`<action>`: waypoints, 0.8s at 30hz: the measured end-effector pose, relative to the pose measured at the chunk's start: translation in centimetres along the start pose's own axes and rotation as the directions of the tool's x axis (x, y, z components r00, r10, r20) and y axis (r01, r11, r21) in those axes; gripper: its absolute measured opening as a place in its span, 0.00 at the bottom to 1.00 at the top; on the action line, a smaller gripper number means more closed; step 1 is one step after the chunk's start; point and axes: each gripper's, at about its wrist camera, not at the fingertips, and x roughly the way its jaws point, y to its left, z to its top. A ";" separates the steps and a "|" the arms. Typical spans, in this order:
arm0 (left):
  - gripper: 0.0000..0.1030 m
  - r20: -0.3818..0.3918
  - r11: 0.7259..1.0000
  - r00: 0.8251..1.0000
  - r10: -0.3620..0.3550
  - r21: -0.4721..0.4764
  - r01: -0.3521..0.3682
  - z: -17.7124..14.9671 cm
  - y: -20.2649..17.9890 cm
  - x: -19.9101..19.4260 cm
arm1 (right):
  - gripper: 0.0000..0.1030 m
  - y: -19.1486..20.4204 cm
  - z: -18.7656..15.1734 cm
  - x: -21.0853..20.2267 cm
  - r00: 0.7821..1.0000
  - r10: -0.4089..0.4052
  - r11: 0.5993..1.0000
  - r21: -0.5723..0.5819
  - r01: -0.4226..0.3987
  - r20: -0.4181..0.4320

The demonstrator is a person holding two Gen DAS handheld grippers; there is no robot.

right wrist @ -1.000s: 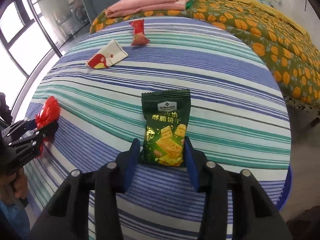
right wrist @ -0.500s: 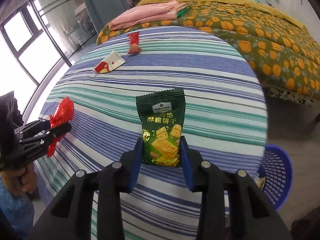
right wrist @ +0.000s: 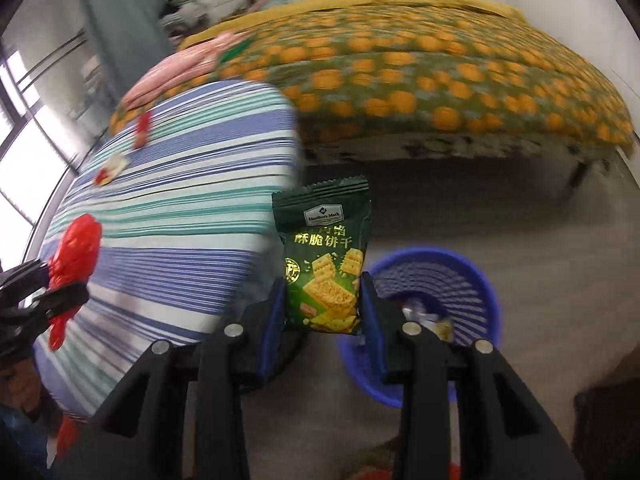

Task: Collect trash
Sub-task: 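Carry red bag and green packet to the wastebasket and open both tools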

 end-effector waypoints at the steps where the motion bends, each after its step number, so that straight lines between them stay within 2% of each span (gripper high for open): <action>1: 0.41 -0.004 1.000 1.000 -0.013 0.015 0.013 0.4 -1.1 0.6 | 0.34 -1.5 -0.2 -0.1 1.000 -0.017 1.000 0.015 0.017 0.002; 5: 0.41 -0.039 0.994 0.997 -0.070 0.080 0.073 2.2 -7.1 4.4 | 0.34 -5.6 -0.8 0.4 0.999 -0.045 0.996 0.073 0.046 -0.005; 8: 0.42 -0.073 0.989 0.994 -0.083 0.113 0.091 3.0 -10.5 7.7 | 0.34 -8.6 -1.5 1.1 0.998 -0.055 0.991 0.124 0.057 -0.020; 13: 0.42 -0.126 0.988 0.989 -0.075 0.126 0.091 3.9 -13.4 13.8 | 0.34 -12.1 -2.6 2.7 0.997 -0.061 0.979 0.191 0.069 -0.047; 16: 0.45 -0.127 0.986 0.988 -0.088 0.131 0.105 4.5 -14.3 17.3 | 0.35 -13.7 -2.9 3.8 0.997 -0.048 0.972 0.225 0.060 -0.061; 18: 0.61 -0.127 0.988 0.988 -0.083 0.120 0.098 4.7 -14.6 19.3 | 0.42 -14.6 -3.0 4.3 0.997 -0.043 0.967 0.248 0.057 -0.060; 19: 0.73 -0.132 0.991 0.990 -0.058 0.111 0.073 4.7 -14.5 20.2 | 0.49 -14.9 -3.0 4.4 0.997 -0.041 0.965 0.257 0.055 -0.059; 20: 0.74 -0.132 0.993 0.990 -0.041 0.101 0.055 4.8 -14.4 20.6 | 0.61 -15.4 -3.1 4.5 0.997 -0.047 0.959 0.277 0.062 -0.058; 24: 0.79 -0.105 0.996 0.993 -0.054 0.066 0.061 4.9 -13.8 19.1 | 0.66 -16.4 -3.0 3.8 0.998 -0.061 0.946 0.318 0.065 -0.024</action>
